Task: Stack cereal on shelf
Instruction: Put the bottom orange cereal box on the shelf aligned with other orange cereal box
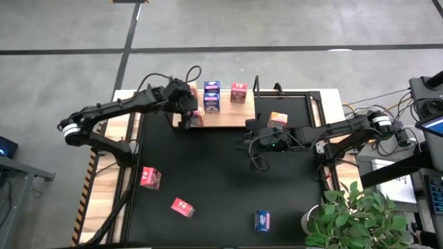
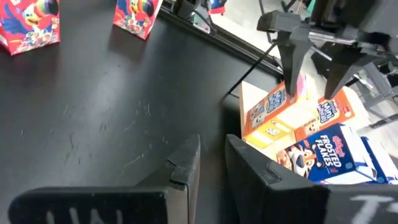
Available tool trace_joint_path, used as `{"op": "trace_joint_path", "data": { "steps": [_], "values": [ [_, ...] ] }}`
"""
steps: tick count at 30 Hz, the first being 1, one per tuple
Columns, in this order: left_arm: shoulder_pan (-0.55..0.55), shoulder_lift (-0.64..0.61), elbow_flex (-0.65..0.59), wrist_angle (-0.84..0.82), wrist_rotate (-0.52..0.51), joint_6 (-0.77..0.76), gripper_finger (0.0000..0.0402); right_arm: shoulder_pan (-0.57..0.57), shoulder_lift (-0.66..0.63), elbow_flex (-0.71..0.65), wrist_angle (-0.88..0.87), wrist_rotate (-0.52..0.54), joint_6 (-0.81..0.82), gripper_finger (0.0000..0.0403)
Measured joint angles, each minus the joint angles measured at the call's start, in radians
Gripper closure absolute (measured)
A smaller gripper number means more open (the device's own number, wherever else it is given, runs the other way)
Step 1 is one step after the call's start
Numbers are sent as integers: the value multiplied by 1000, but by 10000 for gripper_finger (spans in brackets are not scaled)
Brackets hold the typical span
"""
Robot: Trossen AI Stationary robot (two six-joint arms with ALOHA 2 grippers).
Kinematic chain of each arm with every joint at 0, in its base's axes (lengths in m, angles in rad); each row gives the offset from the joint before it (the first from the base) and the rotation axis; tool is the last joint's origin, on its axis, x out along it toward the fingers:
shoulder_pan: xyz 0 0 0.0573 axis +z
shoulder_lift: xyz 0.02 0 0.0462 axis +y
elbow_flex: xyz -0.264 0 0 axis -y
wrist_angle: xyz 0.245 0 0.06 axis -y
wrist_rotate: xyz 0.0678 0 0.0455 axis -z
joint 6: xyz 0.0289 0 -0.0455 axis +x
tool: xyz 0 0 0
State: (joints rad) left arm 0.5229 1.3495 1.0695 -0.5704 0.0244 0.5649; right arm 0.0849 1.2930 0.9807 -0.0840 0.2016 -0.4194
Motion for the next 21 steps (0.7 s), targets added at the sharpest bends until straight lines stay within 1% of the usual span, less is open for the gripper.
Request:
{"op": "trace_joint_path", "data": {
  "steps": [3, 7, 16, 21],
  "values": [
    [23, 13, 0, 5, 21, 7, 140, 0, -3, -5, -4, 0, 0, 335],
    [39, 21, 0, -2, 21, 17, 165, 0, -3, -9, -6, 0, 0, 335],
    [39, 19, 0, -15, 21, 21, 231, 0, -3, -9, -6, 0, 0, 335],
    [40, 15, 0, -31, 20, 17, 252, 0, -2, -9, -4, 0, -1, 335]
  ]
}}
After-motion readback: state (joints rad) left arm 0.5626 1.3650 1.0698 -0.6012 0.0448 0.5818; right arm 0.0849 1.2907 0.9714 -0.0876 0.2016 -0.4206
